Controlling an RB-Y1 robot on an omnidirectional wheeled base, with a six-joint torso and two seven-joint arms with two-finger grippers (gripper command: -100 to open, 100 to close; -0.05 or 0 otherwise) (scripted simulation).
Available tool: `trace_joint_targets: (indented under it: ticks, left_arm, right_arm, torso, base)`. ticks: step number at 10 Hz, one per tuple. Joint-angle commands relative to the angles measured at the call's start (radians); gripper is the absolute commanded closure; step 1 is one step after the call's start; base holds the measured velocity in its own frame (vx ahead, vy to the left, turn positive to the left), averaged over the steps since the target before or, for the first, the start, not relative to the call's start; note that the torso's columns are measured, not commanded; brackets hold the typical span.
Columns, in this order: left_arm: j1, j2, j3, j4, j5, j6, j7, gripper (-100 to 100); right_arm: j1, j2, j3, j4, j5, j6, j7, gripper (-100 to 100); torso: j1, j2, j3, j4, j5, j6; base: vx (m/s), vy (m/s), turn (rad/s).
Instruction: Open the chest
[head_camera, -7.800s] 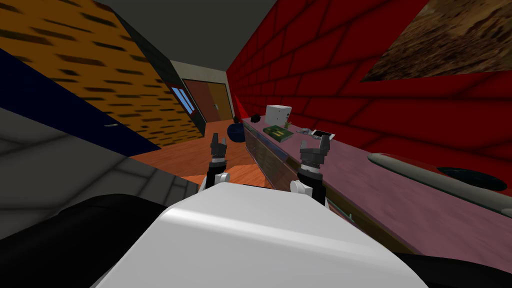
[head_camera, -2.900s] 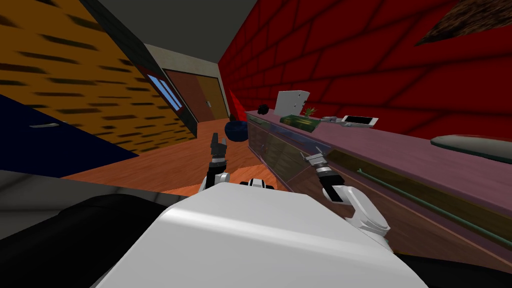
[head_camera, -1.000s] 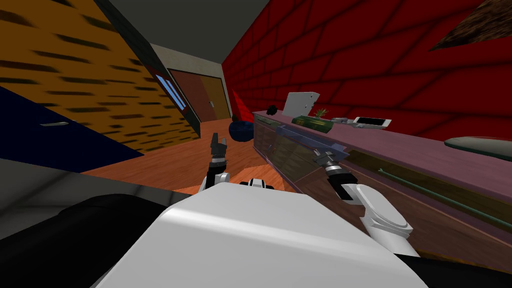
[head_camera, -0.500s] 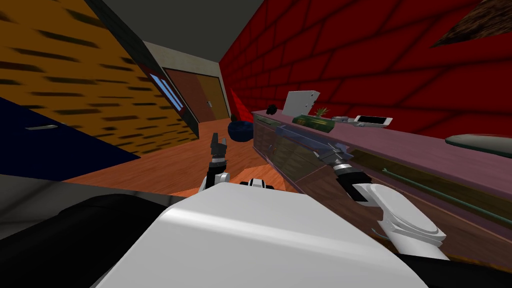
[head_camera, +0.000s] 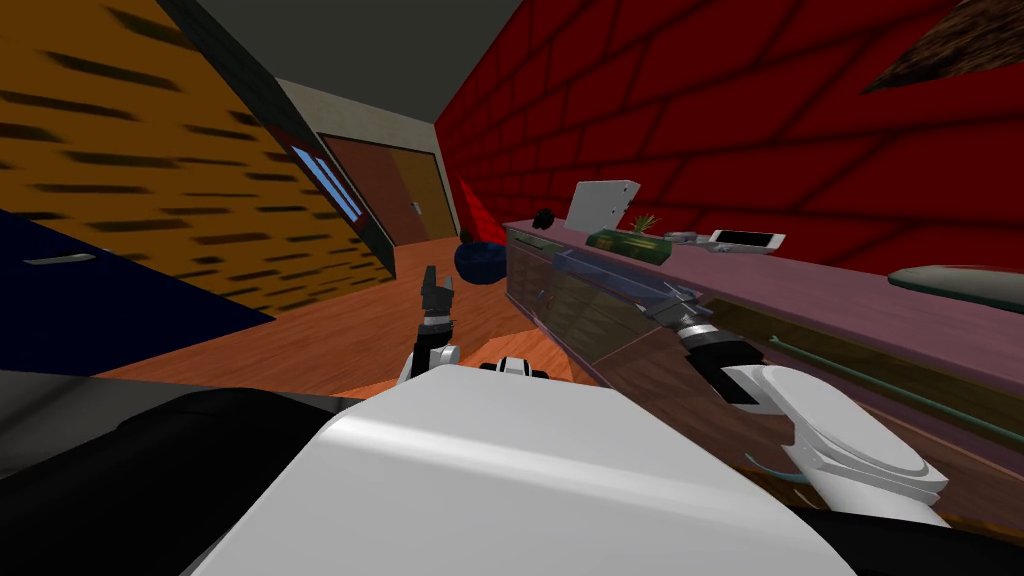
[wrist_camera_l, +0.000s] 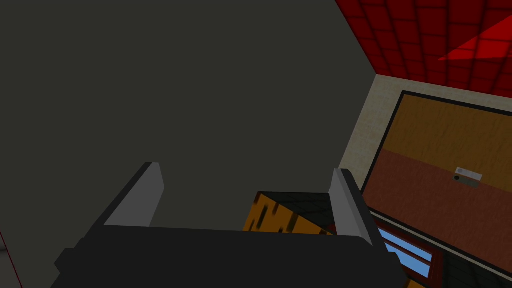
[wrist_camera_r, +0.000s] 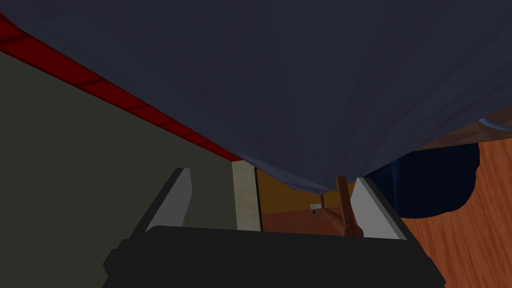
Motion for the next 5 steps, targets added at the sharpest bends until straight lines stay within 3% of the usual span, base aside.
trace_joint_targets:
  ticks: [1, 5]
  left_arm:
    - [0.000, 0.000, 0.000, 0.000, 0.000, 0.000, 0.000, 0]
    - [0.000, 0.000, 0.000, 0.000, 0.000, 0.000, 0.000, 0]
  right_arm:
    - [0.001, 0.000, 0.001, 0.001, 0.000, 0.000, 0.000, 0]
    - [0.002, 0.001, 0.002, 0.002, 0.001, 0.000, 0.001, 0]
  torso:
    - [0.000, 0.000, 0.000, 0.000, 0.000, 0.000]
    - [0.000, -0.001, -0.001, -0.001, -0.001, 0.001]
  base:
    - [0.000, 0.000, 0.000]
    - [0.000, 0.000, 0.000]
